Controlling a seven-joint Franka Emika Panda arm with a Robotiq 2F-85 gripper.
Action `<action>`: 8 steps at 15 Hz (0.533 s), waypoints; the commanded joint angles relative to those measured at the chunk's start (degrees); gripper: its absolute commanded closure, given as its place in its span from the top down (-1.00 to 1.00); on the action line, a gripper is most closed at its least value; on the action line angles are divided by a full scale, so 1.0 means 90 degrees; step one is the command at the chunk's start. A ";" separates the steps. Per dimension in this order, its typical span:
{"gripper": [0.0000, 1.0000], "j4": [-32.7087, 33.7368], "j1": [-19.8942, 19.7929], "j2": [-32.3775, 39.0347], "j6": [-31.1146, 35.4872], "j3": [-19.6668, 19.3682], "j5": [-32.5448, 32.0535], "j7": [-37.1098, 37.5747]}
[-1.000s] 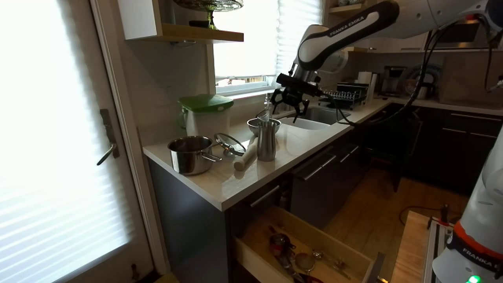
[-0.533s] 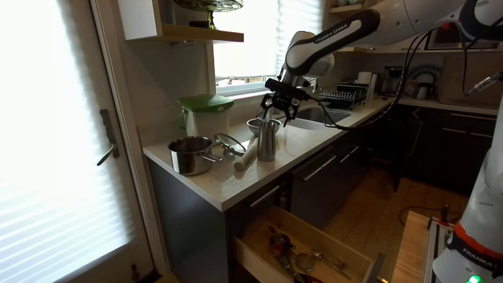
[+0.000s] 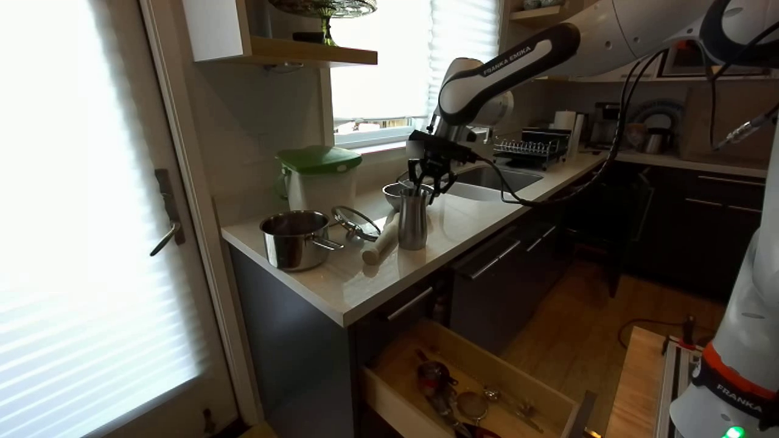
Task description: Move the silver vessel backwards
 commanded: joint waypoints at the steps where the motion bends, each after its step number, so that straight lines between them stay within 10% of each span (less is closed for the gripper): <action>1: -0.75 0.0120 0.0132 0.0164 -0.0068 -0.0132 -0.0073 0.0045; 8: -0.98 0.0082 0.0125 0.0017 -0.0164 -0.0152 0.0063 -0.0203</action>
